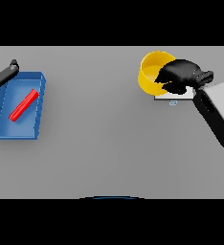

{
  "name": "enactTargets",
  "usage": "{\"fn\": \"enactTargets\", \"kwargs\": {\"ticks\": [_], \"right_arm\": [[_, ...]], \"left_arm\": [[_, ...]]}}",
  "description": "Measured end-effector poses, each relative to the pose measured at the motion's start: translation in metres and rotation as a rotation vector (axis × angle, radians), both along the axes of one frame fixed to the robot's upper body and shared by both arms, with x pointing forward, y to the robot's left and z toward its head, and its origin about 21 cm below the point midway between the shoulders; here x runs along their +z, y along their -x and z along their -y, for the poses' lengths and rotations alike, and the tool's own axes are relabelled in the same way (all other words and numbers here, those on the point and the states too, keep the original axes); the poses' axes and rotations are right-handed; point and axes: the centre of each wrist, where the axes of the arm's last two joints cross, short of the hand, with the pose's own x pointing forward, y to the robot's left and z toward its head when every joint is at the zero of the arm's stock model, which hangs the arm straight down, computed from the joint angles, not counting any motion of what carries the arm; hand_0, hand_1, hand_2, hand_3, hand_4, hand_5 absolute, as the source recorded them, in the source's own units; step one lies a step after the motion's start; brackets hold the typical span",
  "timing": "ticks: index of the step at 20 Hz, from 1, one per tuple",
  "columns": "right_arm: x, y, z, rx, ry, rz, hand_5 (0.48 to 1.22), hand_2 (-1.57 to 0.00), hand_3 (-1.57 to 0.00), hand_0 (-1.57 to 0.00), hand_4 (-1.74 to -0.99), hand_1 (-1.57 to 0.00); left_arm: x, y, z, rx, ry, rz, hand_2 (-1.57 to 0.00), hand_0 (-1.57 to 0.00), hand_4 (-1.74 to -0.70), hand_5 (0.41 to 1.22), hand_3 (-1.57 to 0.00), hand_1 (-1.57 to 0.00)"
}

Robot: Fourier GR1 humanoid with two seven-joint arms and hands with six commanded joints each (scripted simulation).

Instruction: Pick up the red beaker and tilt it to pour out 1 green nut into yellow bowl. Pick up the yellow bowl and place it on the metallic measuring scale.

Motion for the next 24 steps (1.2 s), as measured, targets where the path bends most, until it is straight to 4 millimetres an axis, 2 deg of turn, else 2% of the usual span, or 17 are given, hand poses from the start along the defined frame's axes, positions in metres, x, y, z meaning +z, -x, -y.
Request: {"fn": "enactTargets", "kwargs": {"ticks": [1, 3, 8, 15, 17, 18, 19, 20, 22, 24], "right_arm": [[-0.001, 0.0, -0.002, -0.002, 0.006, 0.005, 1.221, -1.57, -1.38, -1.57, -1.726, -1.53], [-0.01, -0.008, 0.015, -0.103, 0.015, 0.003, 1.221, -1.53, -1.45, -1.54, -1.727, -1.46], [-0.025, -0.017, 0.036, -0.184, 0.02, -0.008, 1.221, -1.45, -1.53, -1.51, -1.73, -1.37], [-0.037, -0.02, 0.045, -0.218, 0.045, -0.024, 1.221, -1.32, -1.56, -1.4, -1.73, -1.21], [-0.039, -0.023, 0.047, -0.228, 0.036, -0.031, 1.221, -1.4, -1.54, -1.42, -1.728, -1.23], [-0.038, -0.024, 0.045, -0.229, 0.021, -0.036, 1.221, -1.29, -1.54, -1.4, -1.67, -1.18], [-0.039, -0.024, 0.049, -0.234, 0.013, -0.046, 1.221, -1.18, -1.39, -1.41, -1.644, -1.15], [-0.04, -0.024, 0.049, -0.25, 0.017, -0.056, 1.155, -1.04, -1.24, -1.32, -1.621, -1.04], [-0.042, -0.024, 0.048, -0.262, 0.009, -0.078, 1.037, -0.78, -0.98, -1.05, -1.58, -0.78], [-0.039, -0.026, 0.046, -0.275, 0.012, -0.095, 0.955, -0.59, -0.79, -0.83, -1.55, -0.6]], "left_arm": [[-0.002, 0.002, 0.0, 0.005, 0.014, 0.0, 0.0, 0.0, -0.81, 0.755, 0.0, 0.0], [0.002, 0.004, 0.002, 0.016, 0.013, 0.0, 0.0, 0.0, -0.82, 0.762, 0.0, 0.0], [0.005, 0.01, 0.003, 0.033, 0.01, -0.007, 0.0, 0.0, -0.84, 0.772, 0.0, 0.0], [0.001, 0.008, 0.001, 0.043, 0.003, -0.025, 0.0, 0.0, -0.84, 0.776, 0.0, 0.0], [0.004, 0.006, 0.002, 0.035, 0.01, -0.016, 0.0, 0.0, -0.84, 0.771, 0.0, 0.0], [0.005, 0.007, 0.0, 0.033, 0.008, -0.016, 0.0, 0.0, -0.84, 0.772, 0.0, 0.0], [0.006, 0.008, 0.0, 0.029, 0.014, -0.013, 0.0, 0.0, -0.84, 0.773, 0.0, 0.0], [0.004, 0.006, 0.0, 0.037, 0.016, -0.023, 0.0, 0.0, -0.84, 0.775, 0.0, 0.0], [0.002, 0.004, -0.003, 0.044, 0.014, -0.015, 0.0, 0.0, -0.85, 0.771, 0.0, 0.0], [-0.003, 0.004, 0.0, 0.033, 0.025, -0.011, 0.0, 0.0, -0.85, 0.765, 0.0, 0.0]]}}
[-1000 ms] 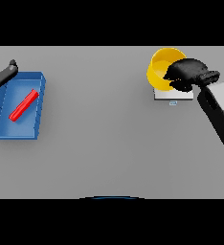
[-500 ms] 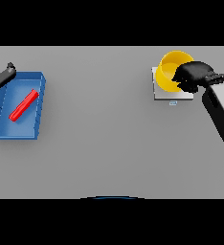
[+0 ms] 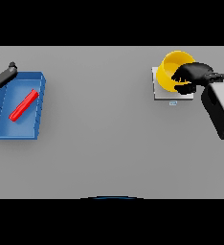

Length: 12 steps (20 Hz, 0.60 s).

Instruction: Pick up the red beaker and tilt it to pour out 1 green nut into yellow bowl. Pick up the yellow bowl and place it on the metallic measuring scale.

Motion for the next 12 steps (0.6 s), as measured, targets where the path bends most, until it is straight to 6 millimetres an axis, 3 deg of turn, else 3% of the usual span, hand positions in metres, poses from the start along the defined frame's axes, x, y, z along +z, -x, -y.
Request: {"fn": "enactTargets", "kwargs": {"ticks": [5, 12], "right_arm": [[0.0031, -0.001, 0.0028, -0.006, 0.0, -0.033, 0.848, -0.3, -0.51, -0.3, -1.487, -0.22], [0.0019, 0.0002, 0.0083, 0.008, 0.042, -0.039, 0.801, -0.07, -0.28, -0.06, -1.418, -0.05]], "left_arm": [[0.0053, -0.0009, 0.002, -0.01, -0.005, 0.004, 0.0, 0.0, -0.85, 0.772, 0.0, 0.0], [0.0087, 0.0039, 0.0063, -0.006, -0.006, 0.019, 0.0, 0.0, -0.85, 0.77, 0.0, 0.0]]}}
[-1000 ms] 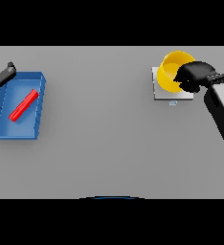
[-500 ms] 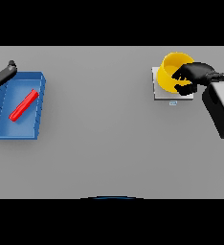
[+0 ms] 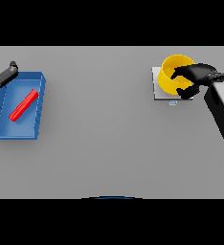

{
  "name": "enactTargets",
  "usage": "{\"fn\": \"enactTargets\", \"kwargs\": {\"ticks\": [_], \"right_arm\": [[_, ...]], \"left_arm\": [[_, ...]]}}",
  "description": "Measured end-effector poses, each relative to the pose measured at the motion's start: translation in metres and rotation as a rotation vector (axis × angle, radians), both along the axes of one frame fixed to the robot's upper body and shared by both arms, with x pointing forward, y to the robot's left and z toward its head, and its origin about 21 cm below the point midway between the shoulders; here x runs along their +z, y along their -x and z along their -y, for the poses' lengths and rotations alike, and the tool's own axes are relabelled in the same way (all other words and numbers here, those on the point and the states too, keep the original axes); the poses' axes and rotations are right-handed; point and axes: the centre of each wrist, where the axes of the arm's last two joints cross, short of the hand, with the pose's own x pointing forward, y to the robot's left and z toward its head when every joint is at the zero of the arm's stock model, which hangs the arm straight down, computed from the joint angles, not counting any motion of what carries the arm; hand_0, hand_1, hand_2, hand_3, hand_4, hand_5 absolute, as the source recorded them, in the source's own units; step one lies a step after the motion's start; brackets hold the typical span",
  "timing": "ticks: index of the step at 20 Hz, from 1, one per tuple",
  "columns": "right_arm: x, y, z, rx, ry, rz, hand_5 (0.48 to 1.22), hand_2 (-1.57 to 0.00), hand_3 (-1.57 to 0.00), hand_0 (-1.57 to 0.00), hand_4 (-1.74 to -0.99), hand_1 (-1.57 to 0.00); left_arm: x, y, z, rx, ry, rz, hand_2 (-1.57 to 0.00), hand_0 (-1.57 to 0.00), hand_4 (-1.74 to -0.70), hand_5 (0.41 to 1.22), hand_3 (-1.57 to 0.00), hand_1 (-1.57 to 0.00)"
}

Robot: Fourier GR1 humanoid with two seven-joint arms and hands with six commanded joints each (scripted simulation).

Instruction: Pick up the red beaker and tilt it to pour out 1 green nut into yellow bowl. Pick up the yellow bowl and place it on the metallic measuring scale.

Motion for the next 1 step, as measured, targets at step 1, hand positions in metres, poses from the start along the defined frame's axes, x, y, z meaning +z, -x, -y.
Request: {"fn": "enactTargets", "kwargs": {"ticks": [1], "right_arm": [[0.0029, -0.0007, -0.0007, 0.007, -0.002, -0.003, 0.796, -0.06, -0.26, -0.05, -1.414, -0.04]], "left_arm": [[0.0028, -0.0004, 0.0003, 0.004, -0.007, -0.002, 0.0, 0.0, -0.85, 0.768, 0.0, 0.0]]}}
